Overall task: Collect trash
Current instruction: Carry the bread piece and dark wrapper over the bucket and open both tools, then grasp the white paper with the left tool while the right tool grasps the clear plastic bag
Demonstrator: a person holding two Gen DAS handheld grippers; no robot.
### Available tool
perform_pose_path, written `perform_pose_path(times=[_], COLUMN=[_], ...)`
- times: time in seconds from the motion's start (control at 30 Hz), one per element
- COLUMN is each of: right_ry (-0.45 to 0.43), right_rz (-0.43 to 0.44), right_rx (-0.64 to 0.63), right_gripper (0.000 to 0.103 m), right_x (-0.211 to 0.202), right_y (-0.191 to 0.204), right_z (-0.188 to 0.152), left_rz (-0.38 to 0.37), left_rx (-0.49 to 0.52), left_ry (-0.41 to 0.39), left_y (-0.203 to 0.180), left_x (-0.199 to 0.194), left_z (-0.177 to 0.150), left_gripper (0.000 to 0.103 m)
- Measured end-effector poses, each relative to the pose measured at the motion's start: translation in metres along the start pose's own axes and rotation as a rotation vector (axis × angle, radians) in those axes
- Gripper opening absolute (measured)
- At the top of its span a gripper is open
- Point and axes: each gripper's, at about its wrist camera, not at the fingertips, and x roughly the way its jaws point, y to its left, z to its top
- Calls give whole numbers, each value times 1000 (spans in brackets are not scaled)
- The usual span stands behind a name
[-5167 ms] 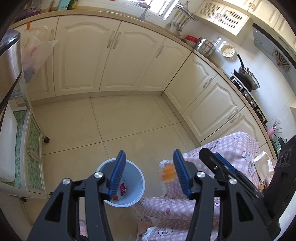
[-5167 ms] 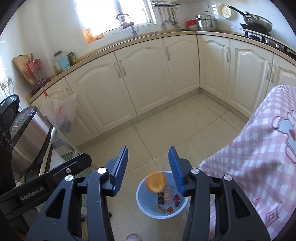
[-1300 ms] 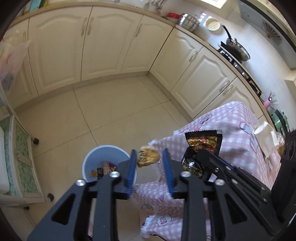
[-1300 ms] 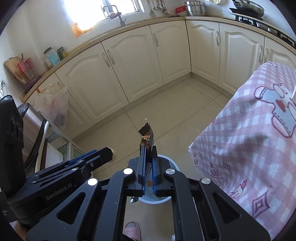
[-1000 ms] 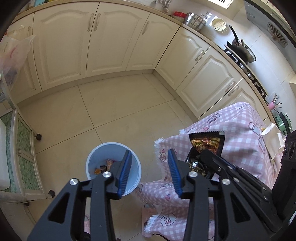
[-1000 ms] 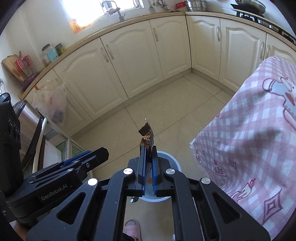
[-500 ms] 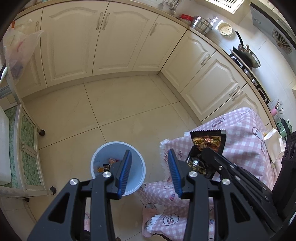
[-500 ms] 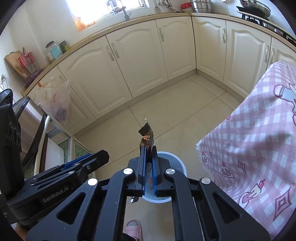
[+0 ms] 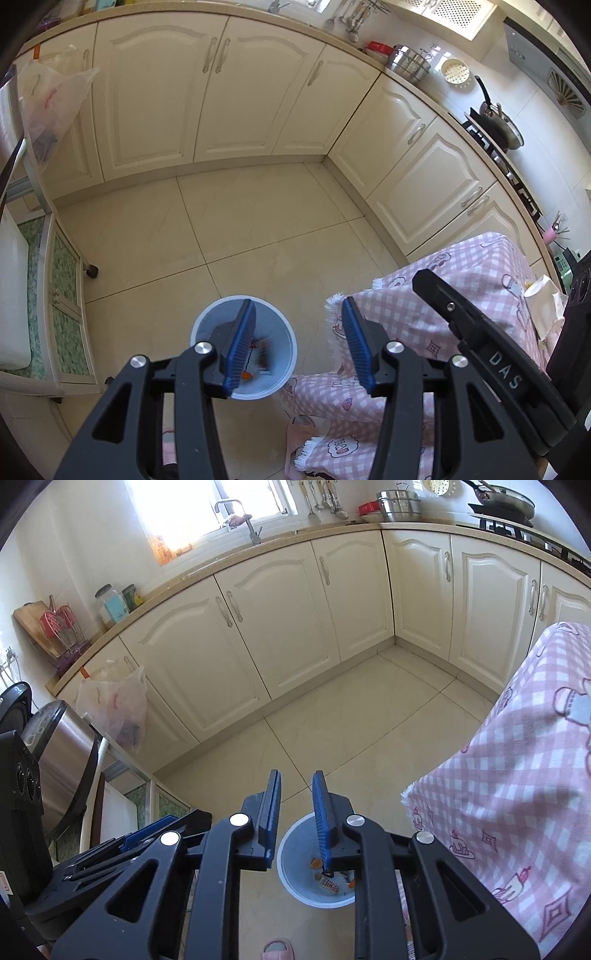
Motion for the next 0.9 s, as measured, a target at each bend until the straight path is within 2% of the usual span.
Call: perform_pose_path(times=[0.2, 0.37, 0.6, 0.83, 0.9], right_ry=[-42, -116, -239, -337, -360], right_rz=[-38, -92, -204, -332, -374], right_rx=[8, 39, 110, 219, 268], right_gripper=[18, 21, 29, 45, 51], right_x=[-33, -84, -167, -236, -251], right_y=[-13, -40, -100, -177, -202], right_z=[-1, -2, -14, -34, -41], left_rz=[-38, -98, -190, -248, -247], left_rx=[45, 127, 246, 371, 396], left_ry=[-17, -36, -48, -22, -20], left_y=[-32, -84, -171, -264, -285], left_x=[-16, -37, -57, -53, -49], left_z=[-2, -12, -36, -67, -74], left_gripper=[48, 48, 56, 60, 68])
